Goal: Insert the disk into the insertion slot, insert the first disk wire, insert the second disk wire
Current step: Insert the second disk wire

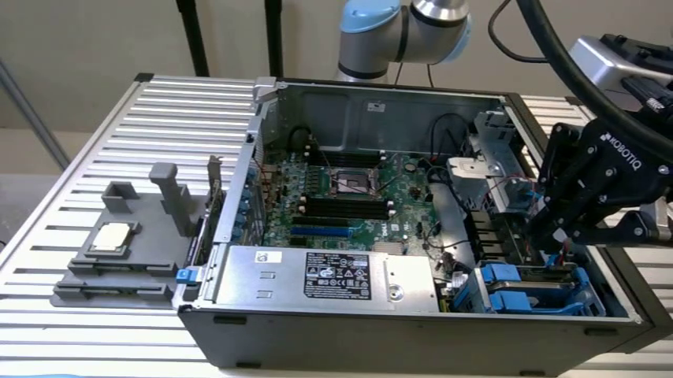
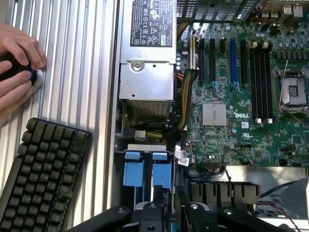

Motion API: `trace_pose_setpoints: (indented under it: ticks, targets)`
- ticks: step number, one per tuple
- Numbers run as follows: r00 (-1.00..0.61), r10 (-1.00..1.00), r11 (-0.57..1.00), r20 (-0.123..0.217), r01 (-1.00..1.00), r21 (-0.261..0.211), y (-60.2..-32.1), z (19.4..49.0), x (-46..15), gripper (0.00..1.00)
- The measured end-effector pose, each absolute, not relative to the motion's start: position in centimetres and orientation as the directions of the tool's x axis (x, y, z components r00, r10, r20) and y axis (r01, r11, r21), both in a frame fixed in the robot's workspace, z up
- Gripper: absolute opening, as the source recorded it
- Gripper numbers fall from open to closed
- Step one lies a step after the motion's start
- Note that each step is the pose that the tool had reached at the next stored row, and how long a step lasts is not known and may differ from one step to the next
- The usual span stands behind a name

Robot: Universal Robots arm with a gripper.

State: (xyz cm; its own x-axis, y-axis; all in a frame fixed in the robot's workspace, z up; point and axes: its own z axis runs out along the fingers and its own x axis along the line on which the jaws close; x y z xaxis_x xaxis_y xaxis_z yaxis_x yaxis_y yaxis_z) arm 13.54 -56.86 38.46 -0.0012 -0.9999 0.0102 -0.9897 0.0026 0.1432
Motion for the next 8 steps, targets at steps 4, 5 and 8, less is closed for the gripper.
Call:
trace_pose_setpoints:
  ticks: [4,5,8]
  targets:
    - [-0.001,-1.0,0.003,0.011,-0.99,0.143,-56.71,38.35,14.1,0.25]
    - [-0.001,-1.0,0.003,0.013,-0.99,0.143,-56.66,38.32,14.24,0.25]
    - [-0.001,-1.0,0.004,0.022,-0.99,0.143,-56.57,38.09,14.35,0.25]
